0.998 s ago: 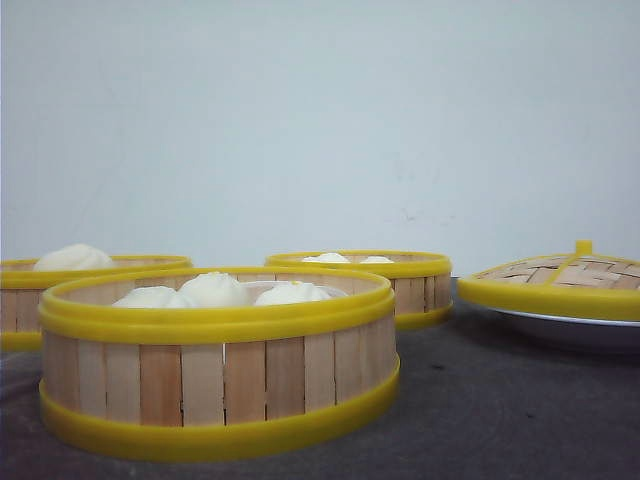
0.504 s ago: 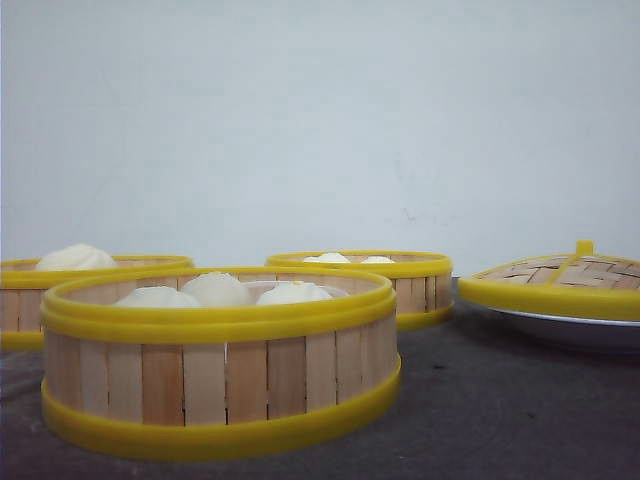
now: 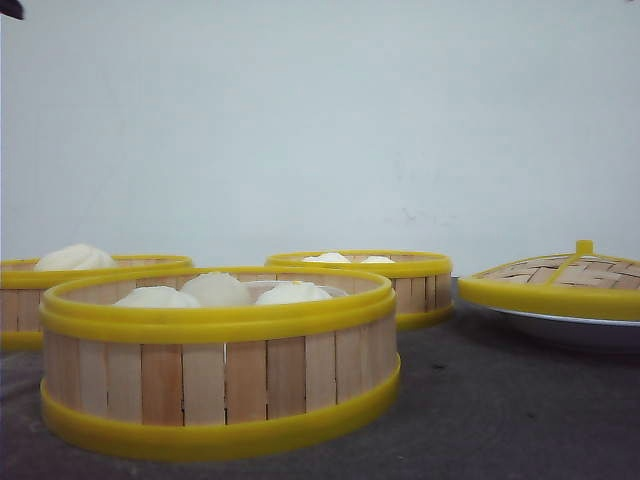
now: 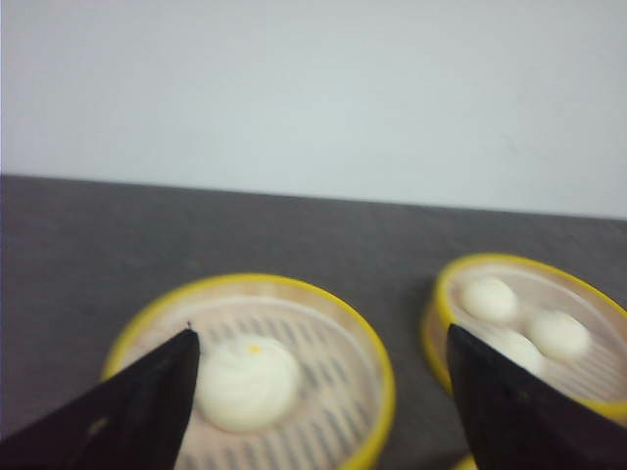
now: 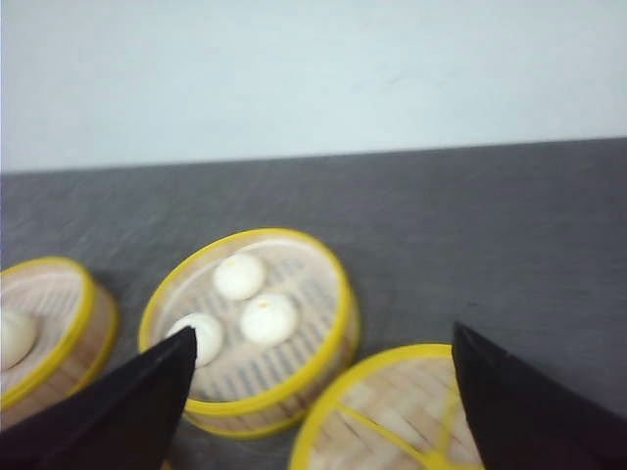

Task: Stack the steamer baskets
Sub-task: 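Lower the right gripper and grasp the rim of the farther bun basket, then lift the basket with the right gripper and set it on the nearest basket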

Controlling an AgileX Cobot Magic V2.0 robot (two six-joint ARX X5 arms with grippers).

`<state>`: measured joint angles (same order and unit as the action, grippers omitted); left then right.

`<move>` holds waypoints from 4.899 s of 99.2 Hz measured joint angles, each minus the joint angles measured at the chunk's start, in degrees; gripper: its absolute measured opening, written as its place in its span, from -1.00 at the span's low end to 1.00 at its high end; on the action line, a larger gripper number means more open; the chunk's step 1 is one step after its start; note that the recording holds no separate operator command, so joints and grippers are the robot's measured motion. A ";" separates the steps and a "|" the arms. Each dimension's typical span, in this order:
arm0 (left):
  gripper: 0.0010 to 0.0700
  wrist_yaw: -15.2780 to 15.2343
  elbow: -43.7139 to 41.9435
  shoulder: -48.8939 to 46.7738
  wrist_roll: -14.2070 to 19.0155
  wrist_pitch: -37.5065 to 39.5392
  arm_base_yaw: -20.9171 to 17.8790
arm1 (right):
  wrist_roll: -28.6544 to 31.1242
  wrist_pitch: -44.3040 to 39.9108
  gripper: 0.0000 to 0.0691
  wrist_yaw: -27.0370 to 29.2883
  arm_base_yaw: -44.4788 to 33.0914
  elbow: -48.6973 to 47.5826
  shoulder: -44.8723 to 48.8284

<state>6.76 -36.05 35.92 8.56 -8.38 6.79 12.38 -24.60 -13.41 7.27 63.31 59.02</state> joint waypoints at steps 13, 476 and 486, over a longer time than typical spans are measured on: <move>0.39 0.98 0.00 0.00 1.25 1.84 0.87 | -0.17 -0.94 0.49 -0.04 2.54 7.85 12.94; 0.11 5.20 -0.04 -21.79 0.48 -21.44 0.90 | -8.04 -8.33 -0.40 3.91 27.56 13.90 39.93; 0.11 5.20 -0.04 -21.79 0.33 -21.44 0.90 | -8.04 -7.54 -0.03 4.28 27.54 13.90 39.93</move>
<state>11.97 -36.10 14.13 8.88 -29.82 7.68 4.34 -32.14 -9.13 34.81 77.21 98.96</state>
